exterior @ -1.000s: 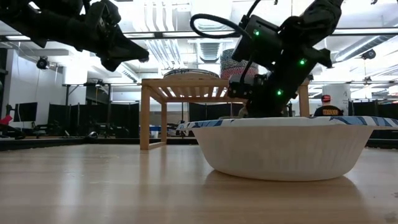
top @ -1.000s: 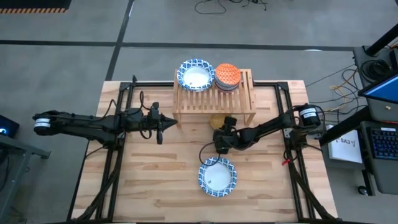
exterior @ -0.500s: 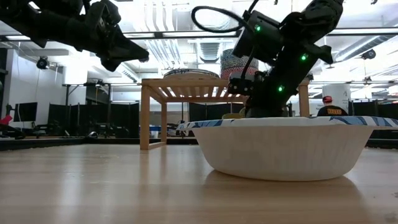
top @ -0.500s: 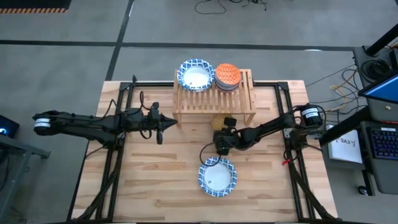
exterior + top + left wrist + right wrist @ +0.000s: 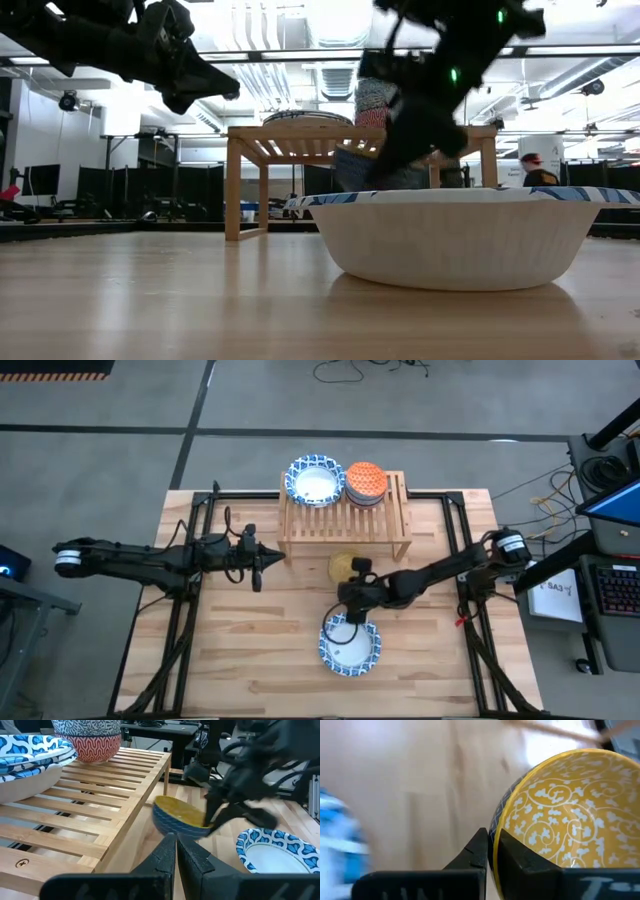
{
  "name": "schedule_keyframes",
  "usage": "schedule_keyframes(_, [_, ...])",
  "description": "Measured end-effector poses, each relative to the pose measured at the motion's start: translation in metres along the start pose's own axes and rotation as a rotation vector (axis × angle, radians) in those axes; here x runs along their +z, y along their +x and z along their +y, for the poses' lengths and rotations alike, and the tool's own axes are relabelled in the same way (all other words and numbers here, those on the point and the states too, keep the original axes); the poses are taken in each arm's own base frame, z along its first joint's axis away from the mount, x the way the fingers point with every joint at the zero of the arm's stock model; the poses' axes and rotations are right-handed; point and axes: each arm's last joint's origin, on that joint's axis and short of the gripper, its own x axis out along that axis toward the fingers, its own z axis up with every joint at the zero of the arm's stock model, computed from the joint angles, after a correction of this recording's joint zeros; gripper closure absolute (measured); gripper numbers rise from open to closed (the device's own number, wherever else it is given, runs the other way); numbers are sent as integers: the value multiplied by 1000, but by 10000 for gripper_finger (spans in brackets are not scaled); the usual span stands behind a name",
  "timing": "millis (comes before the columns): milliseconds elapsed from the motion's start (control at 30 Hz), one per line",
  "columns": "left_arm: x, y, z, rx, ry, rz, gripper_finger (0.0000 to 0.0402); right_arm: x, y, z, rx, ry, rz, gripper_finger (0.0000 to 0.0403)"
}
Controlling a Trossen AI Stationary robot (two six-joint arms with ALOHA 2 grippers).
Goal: Place and stack bowls onto a shelf
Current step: Stack the yellow bowl on top of the orange bowl on the shelf
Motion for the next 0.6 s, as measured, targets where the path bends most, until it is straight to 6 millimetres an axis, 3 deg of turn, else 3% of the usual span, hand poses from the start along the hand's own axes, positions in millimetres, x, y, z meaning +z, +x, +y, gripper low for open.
schedule_keyframes(300, [-2,3,0,1,1,13,402,57,-40,9,77,-90,-170,390])
schedule_keyframes(600, [-6,8,0,3,7,32,402,106,-79,-19,27,-195,-236,390])
